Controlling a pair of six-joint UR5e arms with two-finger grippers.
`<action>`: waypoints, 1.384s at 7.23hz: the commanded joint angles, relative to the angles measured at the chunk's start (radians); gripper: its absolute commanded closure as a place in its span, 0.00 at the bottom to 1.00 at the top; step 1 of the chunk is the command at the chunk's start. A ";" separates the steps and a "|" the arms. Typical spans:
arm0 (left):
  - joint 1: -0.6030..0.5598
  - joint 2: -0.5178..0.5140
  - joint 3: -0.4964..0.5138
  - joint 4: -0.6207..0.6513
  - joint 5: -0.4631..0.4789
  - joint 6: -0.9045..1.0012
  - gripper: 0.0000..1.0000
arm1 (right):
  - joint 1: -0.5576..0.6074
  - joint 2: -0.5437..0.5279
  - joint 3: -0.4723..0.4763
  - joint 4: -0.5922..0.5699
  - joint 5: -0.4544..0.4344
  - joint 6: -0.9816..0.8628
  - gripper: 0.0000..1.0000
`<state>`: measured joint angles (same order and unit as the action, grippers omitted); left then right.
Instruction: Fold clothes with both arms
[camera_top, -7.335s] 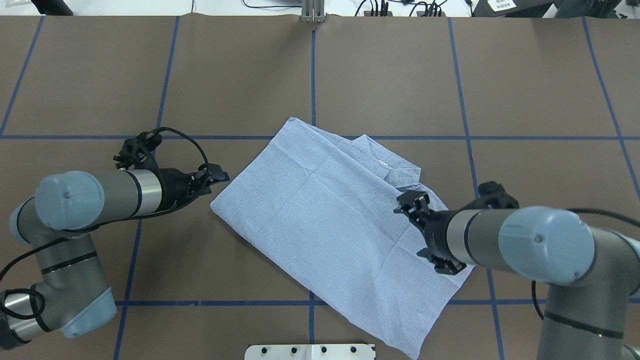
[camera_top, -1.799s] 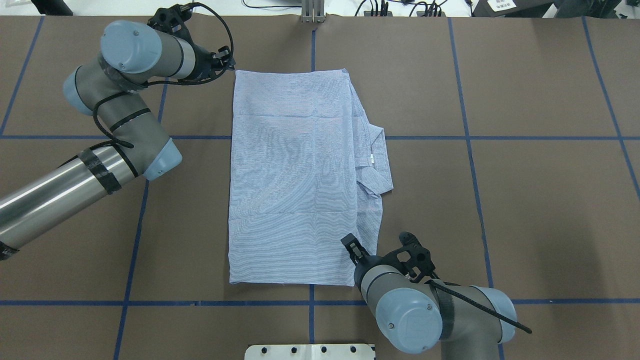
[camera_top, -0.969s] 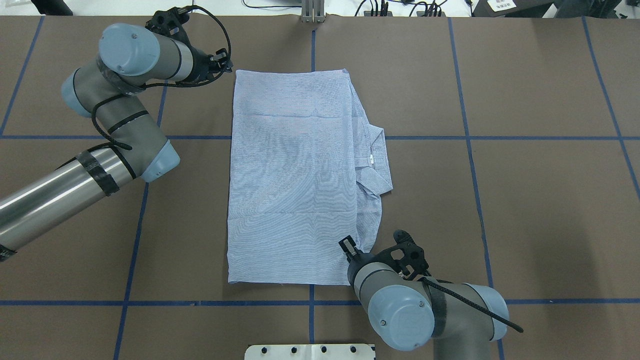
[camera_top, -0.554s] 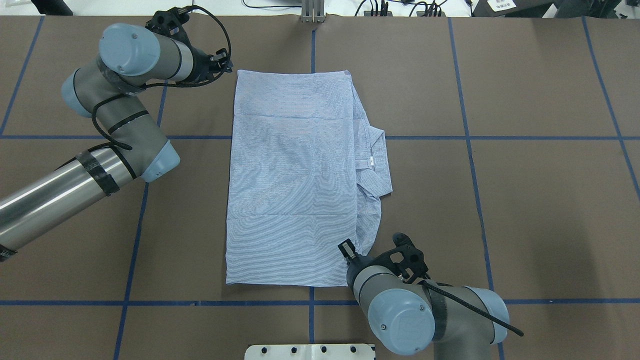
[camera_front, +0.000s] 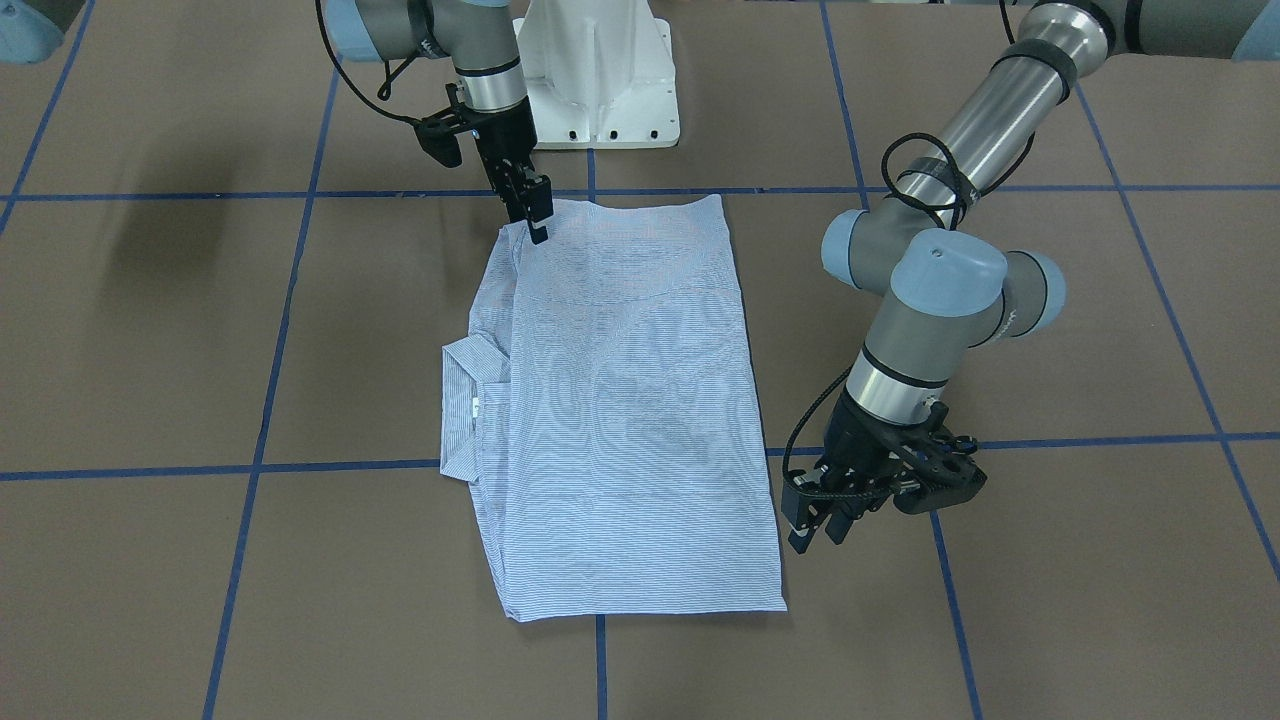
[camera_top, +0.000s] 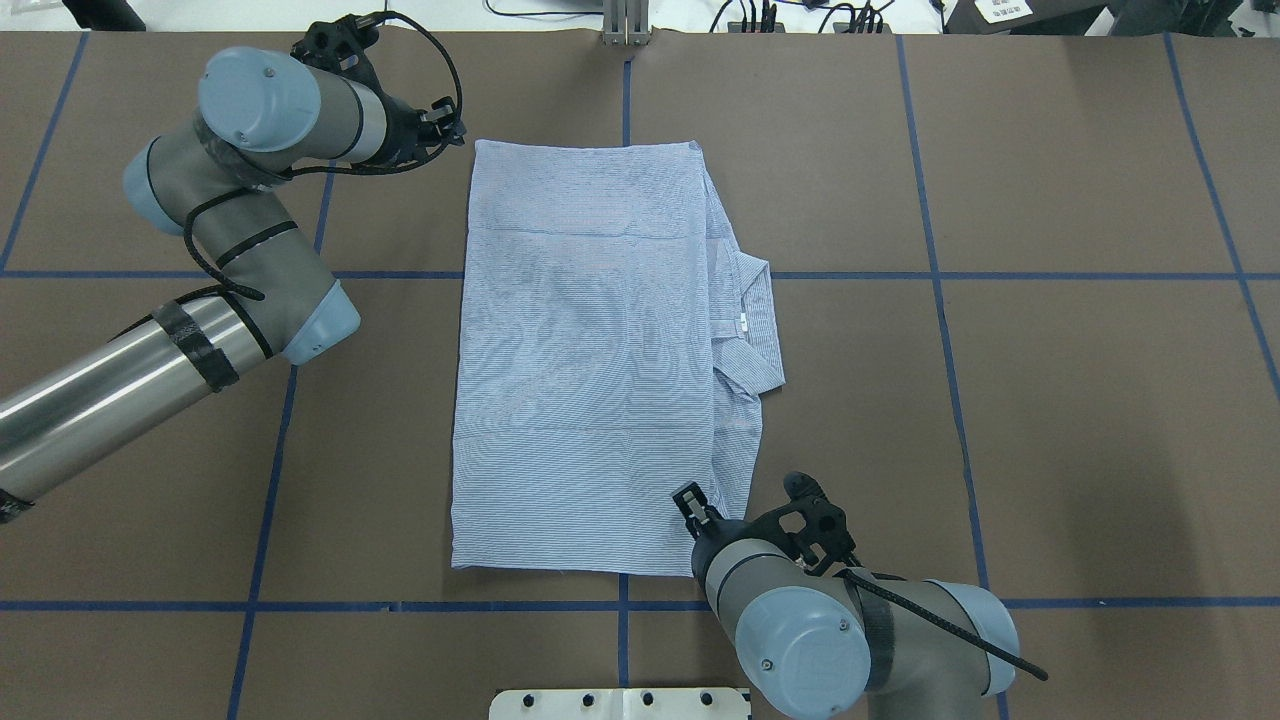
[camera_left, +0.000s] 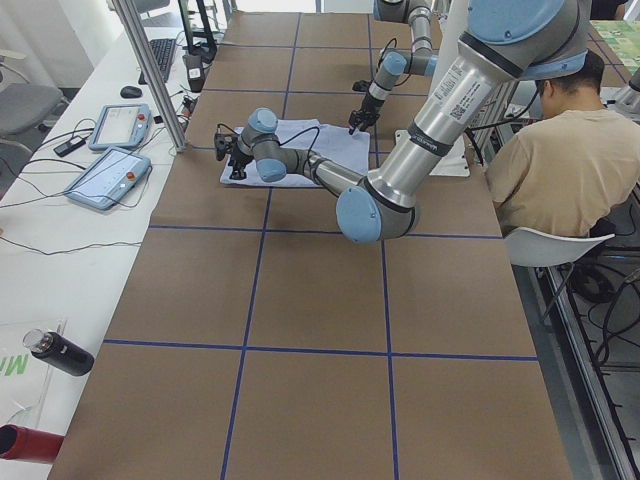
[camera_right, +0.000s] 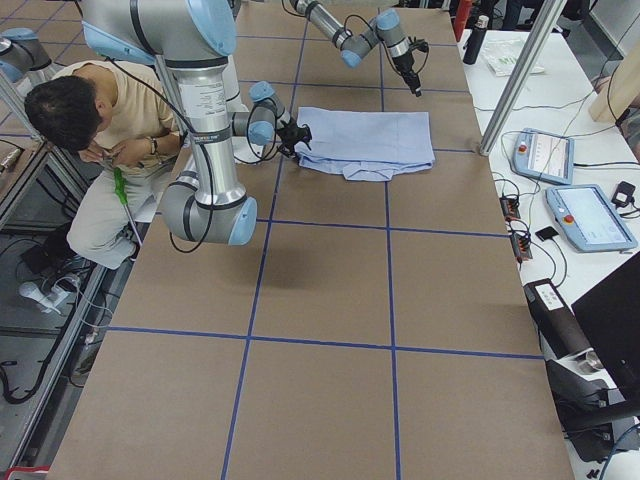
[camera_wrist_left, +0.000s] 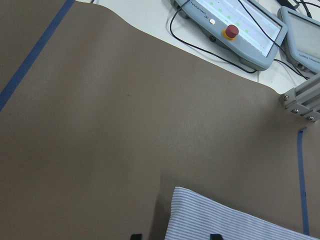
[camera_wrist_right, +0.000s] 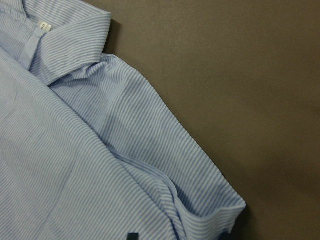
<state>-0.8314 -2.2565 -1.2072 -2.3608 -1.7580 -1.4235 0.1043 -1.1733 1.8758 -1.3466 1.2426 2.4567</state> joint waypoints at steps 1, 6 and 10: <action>0.000 0.000 0.000 0.000 0.000 0.000 0.46 | -0.001 0.003 0.000 0.000 0.000 0.025 0.80; 0.000 0.082 -0.122 0.000 -0.008 -0.009 0.46 | 0.005 -0.014 0.046 -0.008 0.006 0.028 1.00; 0.191 0.501 -0.688 -0.009 0.040 -0.348 0.43 | 0.005 -0.048 0.065 -0.006 0.005 0.028 1.00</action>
<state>-0.7294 -1.8841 -1.7309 -2.3703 -1.7494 -1.6725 0.1088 -1.2174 1.9381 -1.3535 1.2506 2.4849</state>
